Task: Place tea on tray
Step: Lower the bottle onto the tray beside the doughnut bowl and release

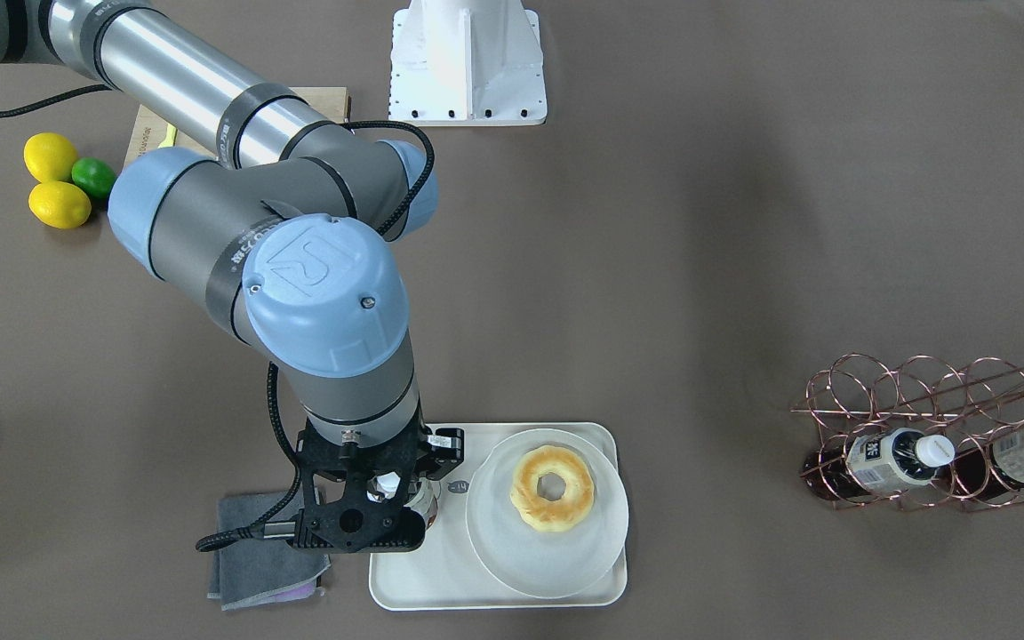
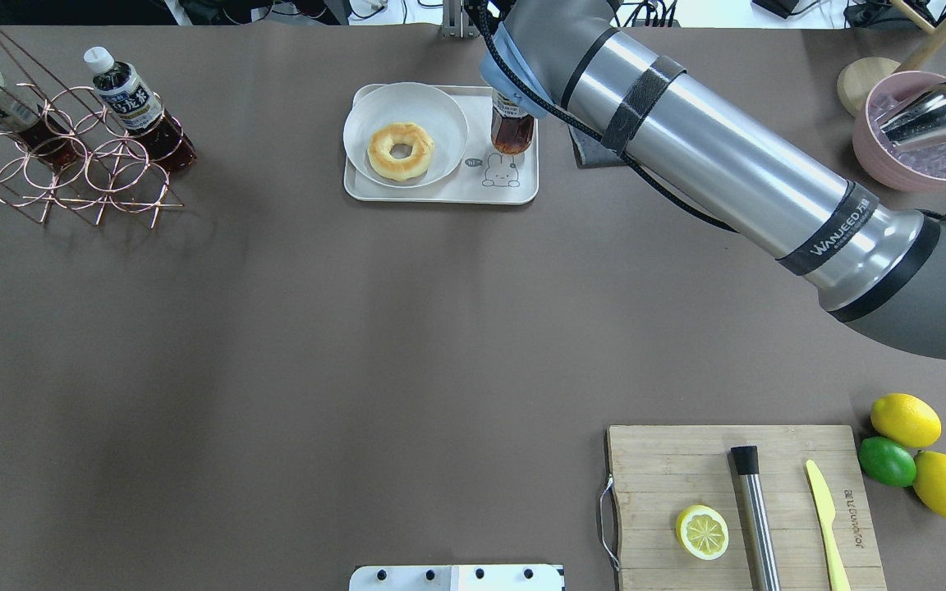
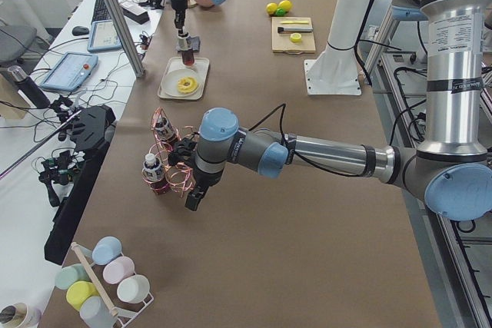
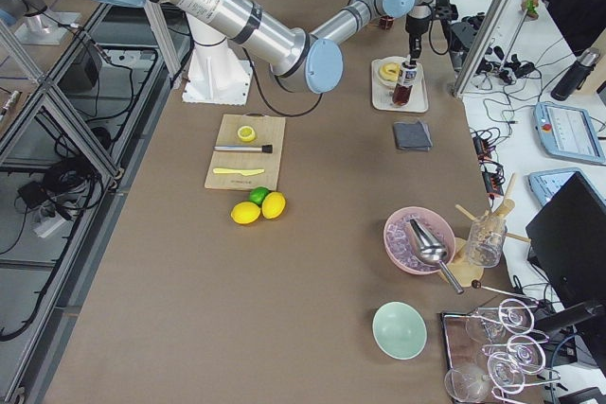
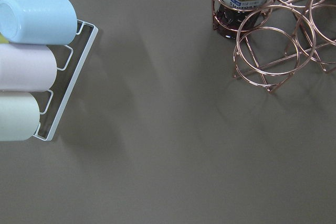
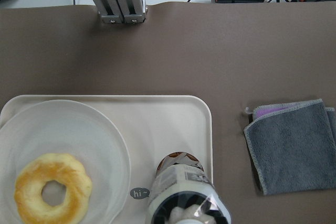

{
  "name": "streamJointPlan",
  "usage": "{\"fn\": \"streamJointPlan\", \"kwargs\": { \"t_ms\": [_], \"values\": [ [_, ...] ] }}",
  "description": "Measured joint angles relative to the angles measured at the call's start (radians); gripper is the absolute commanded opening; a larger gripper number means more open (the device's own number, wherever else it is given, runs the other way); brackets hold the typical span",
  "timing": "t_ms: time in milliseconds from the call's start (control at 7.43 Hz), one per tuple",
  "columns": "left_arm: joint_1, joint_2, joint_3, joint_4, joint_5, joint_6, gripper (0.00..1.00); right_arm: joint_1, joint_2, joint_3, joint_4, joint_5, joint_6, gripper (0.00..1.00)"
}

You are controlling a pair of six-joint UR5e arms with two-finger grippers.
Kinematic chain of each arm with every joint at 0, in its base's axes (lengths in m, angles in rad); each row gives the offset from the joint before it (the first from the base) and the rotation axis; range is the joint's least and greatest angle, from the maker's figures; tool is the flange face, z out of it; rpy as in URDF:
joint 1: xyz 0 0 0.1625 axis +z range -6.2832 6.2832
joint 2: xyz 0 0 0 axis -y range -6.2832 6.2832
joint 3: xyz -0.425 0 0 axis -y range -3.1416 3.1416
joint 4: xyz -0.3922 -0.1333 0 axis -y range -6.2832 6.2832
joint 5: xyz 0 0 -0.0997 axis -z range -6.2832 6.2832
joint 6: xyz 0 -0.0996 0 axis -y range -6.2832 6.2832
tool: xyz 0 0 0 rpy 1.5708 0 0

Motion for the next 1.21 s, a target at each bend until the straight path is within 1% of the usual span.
{"fn": "streamJointPlan", "kwargs": {
  "t_ms": [269, 404, 942, 1077, 1212],
  "values": [
    [0.001, -0.012, 0.015, 0.0, 0.0, 0.0, 0.98, -0.011, 0.0, -0.01, 0.024, -0.005, 0.002, 0.0],
    [0.0, -0.024, 0.027, 0.0, 0.0, 0.0, 0.98, -0.015, 0.0, -0.014, 0.032, -0.008, 0.003, 0.99],
    [0.0, -0.04, 0.039, 0.0, 0.0, 0.0, 0.98, -0.019, -0.001, -0.003, 0.036, -0.011, 0.002, 1.0],
    [0.0, -0.04, 0.039, 0.001, 0.0, 0.0, 0.98, -0.017, -0.003, 0.02, 0.026, -0.006, 0.004, 1.0],
    [0.0, -0.041, 0.039, 0.001, 0.0, 0.0, 0.98, -0.011, -0.017, 0.087, -0.023, 0.007, 0.004, 1.0]
  ]
}}
